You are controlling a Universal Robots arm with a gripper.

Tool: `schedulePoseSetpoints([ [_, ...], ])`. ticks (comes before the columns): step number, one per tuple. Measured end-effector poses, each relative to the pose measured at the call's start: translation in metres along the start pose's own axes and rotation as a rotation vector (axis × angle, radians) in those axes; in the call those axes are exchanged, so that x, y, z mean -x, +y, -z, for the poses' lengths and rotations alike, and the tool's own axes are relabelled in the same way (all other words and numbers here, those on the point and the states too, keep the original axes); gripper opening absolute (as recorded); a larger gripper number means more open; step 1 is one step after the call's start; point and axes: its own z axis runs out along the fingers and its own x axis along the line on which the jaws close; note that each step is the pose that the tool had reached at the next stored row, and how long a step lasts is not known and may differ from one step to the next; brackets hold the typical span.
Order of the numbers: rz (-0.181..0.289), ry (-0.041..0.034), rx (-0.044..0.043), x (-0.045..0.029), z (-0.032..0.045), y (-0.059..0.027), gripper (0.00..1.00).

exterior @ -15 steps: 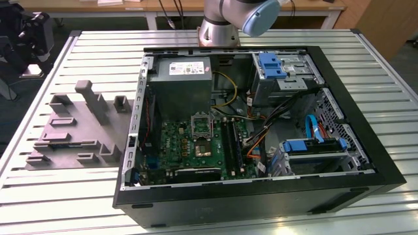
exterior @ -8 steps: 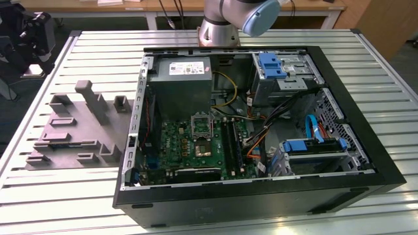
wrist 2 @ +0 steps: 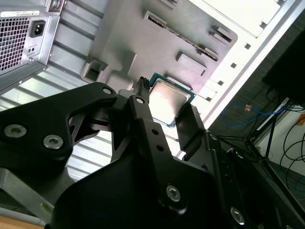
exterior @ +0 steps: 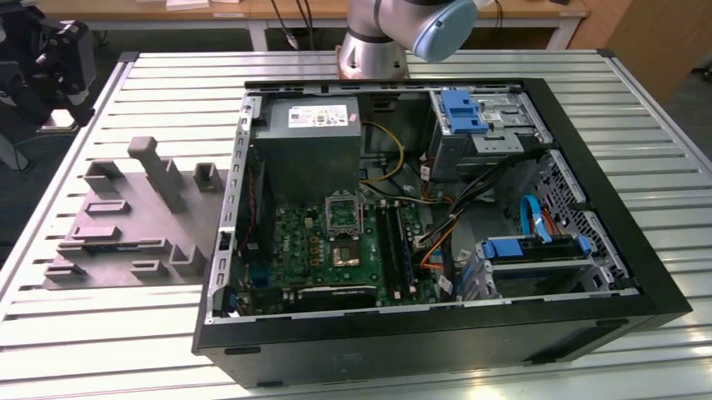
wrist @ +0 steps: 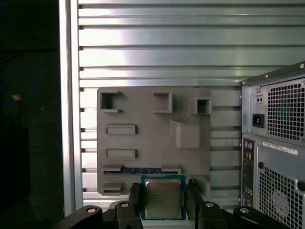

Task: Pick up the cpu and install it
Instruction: 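Pick up the cpu and move it towards the insertion slot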

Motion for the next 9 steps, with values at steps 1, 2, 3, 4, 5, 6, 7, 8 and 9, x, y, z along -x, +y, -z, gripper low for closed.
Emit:
schedulePoseSetpoints([
  [1,0.000,0.0000,0.0000,0.0002,0.0000,0.0000,0.47],
  [2,0.000,0.0000,0.0000,0.0005,0.0000,0.0000,0.47],
  [3,0.000,0.0000,0.0000,0.0007,0.0000,0.0000,0.47],
  [4,0.000,0.0001,-0.0001,0.0009,0.0000,0.0000,0.47],
  [5,0.000,0.0000,0.0000,0.0011,0.0000,0.0000,0.47],
  [6,0.000,0.0000,0.0000,0.0013,0.0000,0.0000,0.47],
  [7,0.000,0.0000,0.0000,0.0015,0.0000,0.0000,0.47],
  [8,0.000,0.0000,0.0000,0.0017,0.0000,0.0000,0.47],
  [9,0.000,0.0000,0.0000,0.0019,0.0000,0.0000,0.47],
])
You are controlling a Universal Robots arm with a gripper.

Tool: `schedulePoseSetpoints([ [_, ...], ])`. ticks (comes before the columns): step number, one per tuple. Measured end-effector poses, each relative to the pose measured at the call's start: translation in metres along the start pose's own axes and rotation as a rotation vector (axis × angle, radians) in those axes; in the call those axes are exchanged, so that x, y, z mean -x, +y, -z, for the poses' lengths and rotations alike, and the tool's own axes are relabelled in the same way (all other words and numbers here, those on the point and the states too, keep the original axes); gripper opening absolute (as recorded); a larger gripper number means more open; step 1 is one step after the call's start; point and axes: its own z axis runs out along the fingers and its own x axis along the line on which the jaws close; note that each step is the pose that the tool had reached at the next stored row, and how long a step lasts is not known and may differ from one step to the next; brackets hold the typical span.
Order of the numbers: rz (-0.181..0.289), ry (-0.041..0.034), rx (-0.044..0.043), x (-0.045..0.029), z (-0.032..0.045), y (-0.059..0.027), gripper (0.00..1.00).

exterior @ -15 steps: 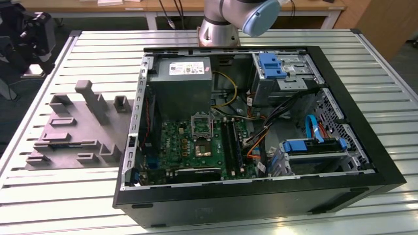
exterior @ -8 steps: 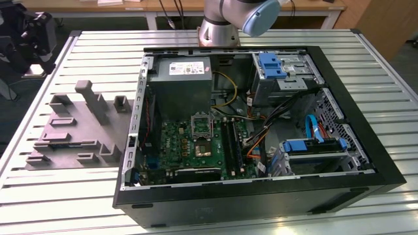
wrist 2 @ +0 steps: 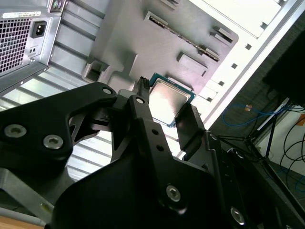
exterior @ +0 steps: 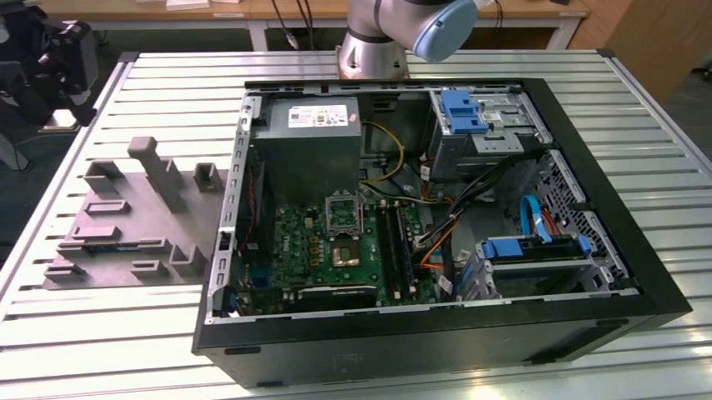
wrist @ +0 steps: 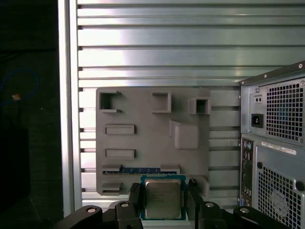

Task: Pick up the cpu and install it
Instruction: 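Pick up the cpu and move it towards the insertion slot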

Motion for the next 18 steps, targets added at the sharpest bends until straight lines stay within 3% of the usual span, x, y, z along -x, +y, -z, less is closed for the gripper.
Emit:
schedulePoseSetpoints([
  [18,0.000,0.0000,0.0000,0.0041,-0.0001,0.0001,0.47],
])
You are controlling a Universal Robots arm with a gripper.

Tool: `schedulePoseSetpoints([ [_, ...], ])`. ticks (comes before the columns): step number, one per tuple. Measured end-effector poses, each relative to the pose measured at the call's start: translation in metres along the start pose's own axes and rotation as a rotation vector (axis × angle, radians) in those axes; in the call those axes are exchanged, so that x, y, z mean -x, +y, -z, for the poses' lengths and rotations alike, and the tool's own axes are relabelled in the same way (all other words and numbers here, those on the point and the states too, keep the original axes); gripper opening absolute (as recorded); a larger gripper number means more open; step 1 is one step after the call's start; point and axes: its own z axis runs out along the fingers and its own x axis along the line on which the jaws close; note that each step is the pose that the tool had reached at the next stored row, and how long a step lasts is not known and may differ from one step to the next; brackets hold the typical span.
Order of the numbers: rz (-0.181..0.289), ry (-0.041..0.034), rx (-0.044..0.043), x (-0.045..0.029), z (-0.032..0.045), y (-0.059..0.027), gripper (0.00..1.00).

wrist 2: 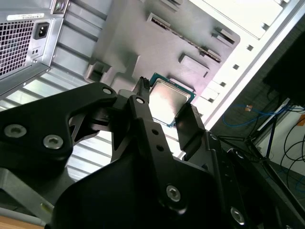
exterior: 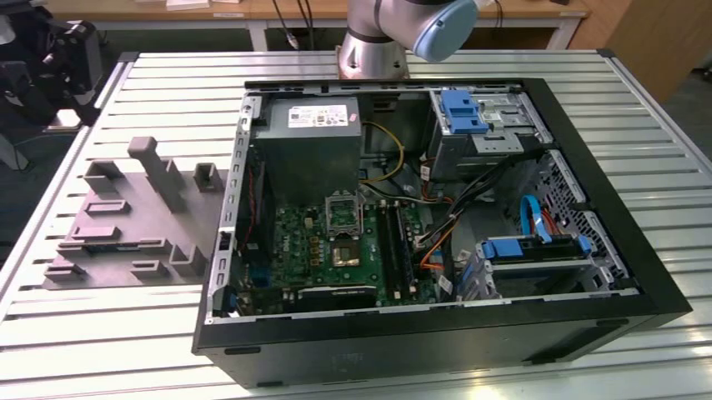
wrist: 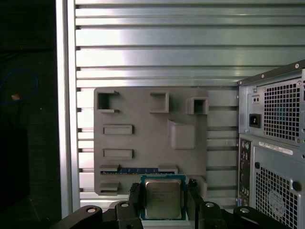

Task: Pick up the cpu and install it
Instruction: 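Pick up the cpu and move it towards the insertion slot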

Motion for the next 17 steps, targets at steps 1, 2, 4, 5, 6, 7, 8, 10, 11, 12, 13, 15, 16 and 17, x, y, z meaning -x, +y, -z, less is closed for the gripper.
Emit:
schedulePoseSetpoints([
  [1,0.000,0.0000,0.0000,0.0002,0.0000,0.0000,0.47],
  [2,0.000,0.0000,0.0000,0.0004,0.0000,0.0000,0.47],
  [4,0.000,0.0000,0.0000,0.0007,0.0000,0.0000,0.47],
  [5,0.000,0.0000,0.0000,0.0010,0.0000,0.0000,0.47],
  [6,0.000,0.0000,0.0000,0.0012,0.0000,0.0000,0.47],
  [7,0.000,0.0000,0.0000,0.0014,0.0000,0.0000,0.47],
  [8,0.000,0.0000,0.0000,0.0016,0.0000,0.0001,0.47],
  [10,0.000,0.0000,0.0000,0.0019,0.0000,0.0000,0.47],
  [11,0.000,0.0000,0.0000,0.0021,0.0000,0.0001,0.47],
  [12,0.000,0.0000,0.0000,0.0023,0.0000,0.0001,0.47],
  [13,0.000,0.0000,0.0000,0.0024,0.0000,0.0001,0.47],
  [15,0.000,0.0000,0.0000,0.0029,0.0000,0.0001,0.47],
  [16,0.000,0.0000,0.0000,0.0030,0.0000,0.0001,0.47],
  [17,0.000,0.0000,0.0000,0.0047,0.0000,0.0001,0.47],
])
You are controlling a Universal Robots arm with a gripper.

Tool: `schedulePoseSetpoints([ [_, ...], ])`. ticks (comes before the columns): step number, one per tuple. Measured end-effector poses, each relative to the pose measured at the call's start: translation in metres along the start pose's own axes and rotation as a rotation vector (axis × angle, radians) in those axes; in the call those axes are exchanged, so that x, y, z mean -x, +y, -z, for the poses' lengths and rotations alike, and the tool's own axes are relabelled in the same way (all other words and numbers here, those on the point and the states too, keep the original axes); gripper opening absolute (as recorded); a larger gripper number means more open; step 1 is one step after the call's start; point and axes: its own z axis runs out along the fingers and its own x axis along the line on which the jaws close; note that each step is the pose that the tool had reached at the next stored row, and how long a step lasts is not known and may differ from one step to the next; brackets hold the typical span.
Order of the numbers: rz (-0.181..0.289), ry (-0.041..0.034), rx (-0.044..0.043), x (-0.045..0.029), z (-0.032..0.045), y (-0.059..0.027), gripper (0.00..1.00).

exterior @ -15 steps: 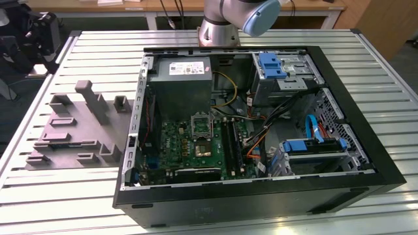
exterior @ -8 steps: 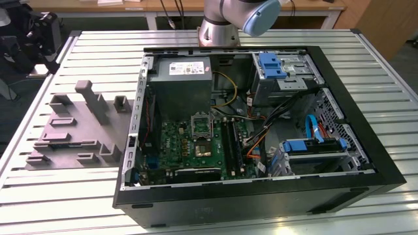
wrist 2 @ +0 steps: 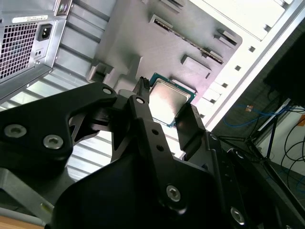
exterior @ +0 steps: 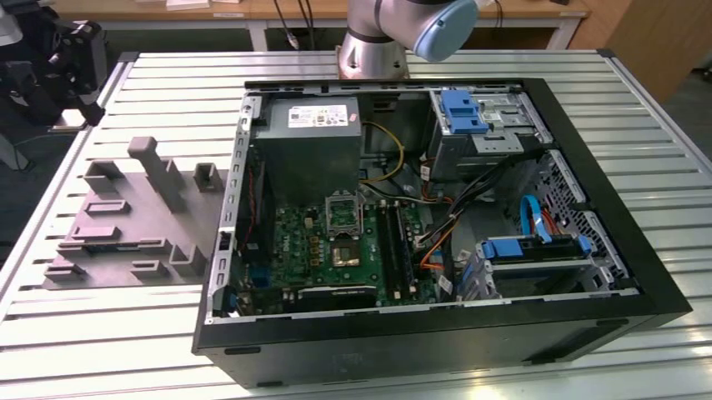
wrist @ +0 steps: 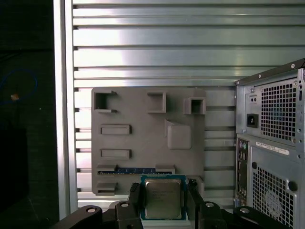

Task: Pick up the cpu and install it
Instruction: 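Pick up the cpu and move it towards the insertion slot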

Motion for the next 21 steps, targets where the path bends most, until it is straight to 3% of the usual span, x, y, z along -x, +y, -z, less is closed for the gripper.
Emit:
schedulePoseSetpoints([
  [13,0.000,0.0000,0.0000,0.0043,0.0000,0.0001,0.47],
  [21,0.000,0.0000,0.0001,0.0139,-0.0002,0.0004,0.47],
])
